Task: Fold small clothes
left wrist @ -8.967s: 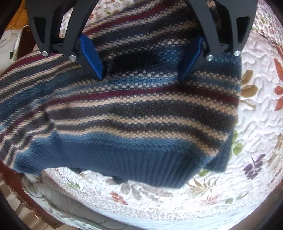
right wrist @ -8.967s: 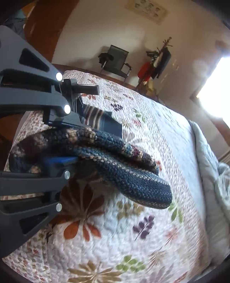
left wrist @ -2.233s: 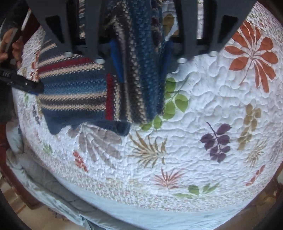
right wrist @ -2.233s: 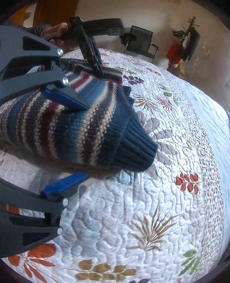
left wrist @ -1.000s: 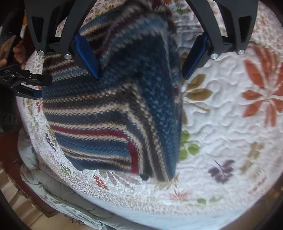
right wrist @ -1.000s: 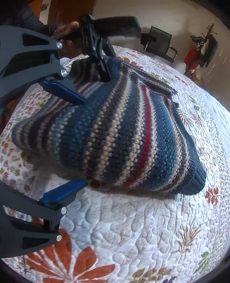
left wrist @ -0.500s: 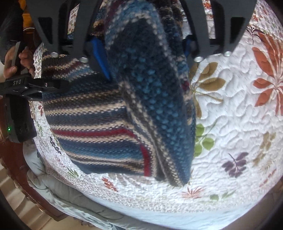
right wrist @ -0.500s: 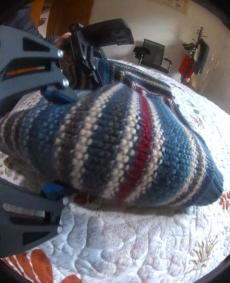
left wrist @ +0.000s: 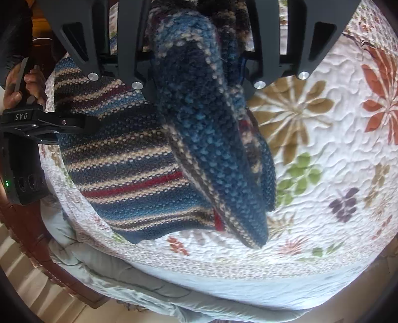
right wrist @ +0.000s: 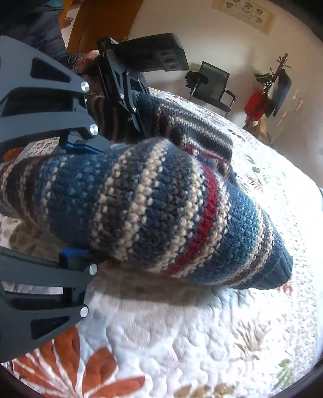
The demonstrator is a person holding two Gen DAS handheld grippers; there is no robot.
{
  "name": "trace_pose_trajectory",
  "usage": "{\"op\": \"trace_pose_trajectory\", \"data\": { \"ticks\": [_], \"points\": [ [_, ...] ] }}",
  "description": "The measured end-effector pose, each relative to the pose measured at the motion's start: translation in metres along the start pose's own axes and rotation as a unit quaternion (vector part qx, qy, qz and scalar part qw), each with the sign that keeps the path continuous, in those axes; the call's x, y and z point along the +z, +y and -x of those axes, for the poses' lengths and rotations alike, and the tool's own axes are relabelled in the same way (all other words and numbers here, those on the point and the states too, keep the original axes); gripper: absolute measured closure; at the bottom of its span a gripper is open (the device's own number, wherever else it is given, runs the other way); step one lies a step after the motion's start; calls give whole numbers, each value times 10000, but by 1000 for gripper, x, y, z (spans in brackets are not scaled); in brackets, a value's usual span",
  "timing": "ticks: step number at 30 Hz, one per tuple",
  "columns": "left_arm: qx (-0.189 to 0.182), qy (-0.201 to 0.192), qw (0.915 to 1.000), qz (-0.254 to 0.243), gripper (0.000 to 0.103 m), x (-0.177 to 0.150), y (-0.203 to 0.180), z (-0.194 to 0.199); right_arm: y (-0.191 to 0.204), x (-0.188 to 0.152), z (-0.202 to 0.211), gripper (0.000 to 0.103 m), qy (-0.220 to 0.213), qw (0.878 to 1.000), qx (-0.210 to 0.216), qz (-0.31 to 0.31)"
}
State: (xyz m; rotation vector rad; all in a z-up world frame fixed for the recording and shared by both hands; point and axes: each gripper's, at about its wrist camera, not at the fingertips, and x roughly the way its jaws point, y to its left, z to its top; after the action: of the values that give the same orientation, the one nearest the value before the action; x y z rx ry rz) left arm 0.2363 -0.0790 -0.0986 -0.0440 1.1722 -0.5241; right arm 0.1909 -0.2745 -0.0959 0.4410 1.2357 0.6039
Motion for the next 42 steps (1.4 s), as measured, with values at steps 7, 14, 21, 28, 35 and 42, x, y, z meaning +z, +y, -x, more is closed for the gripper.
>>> {"op": "trace_pose_trajectory", "data": {
  "ticks": [7, 14, 21, 28, 35, 42],
  "points": [
    [-266, -202, 9992, -208, 61, 25, -40, 0, -8, -1, 45, 50, -389, 9990, -188, 129],
    [-378, -303, 9980, -414, 61, 58, -82, -16, -33, 13, 79, 50, -809, 9959, -383, 110],
    [-393, -152, 9986, -311, 62, 67, -92, -46, -91, 14, 73, 50, -772, 9958, -365, -319],
    [-408, -39, 9988, -249, 58, 59, -95, -61, -134, 6, 55, 47, -703, 9948, 12, -743],
    [-790, 241, 9963, 219, 36, 48, -63, -71, -150, 0, 56, 32, -471, 9942, 26, -967],
    [-980, 285, 9934, 516, 32, 10, -53, -27, -124, -30, 91, 23, -451, 9964, -140, -700]
  ]
}}
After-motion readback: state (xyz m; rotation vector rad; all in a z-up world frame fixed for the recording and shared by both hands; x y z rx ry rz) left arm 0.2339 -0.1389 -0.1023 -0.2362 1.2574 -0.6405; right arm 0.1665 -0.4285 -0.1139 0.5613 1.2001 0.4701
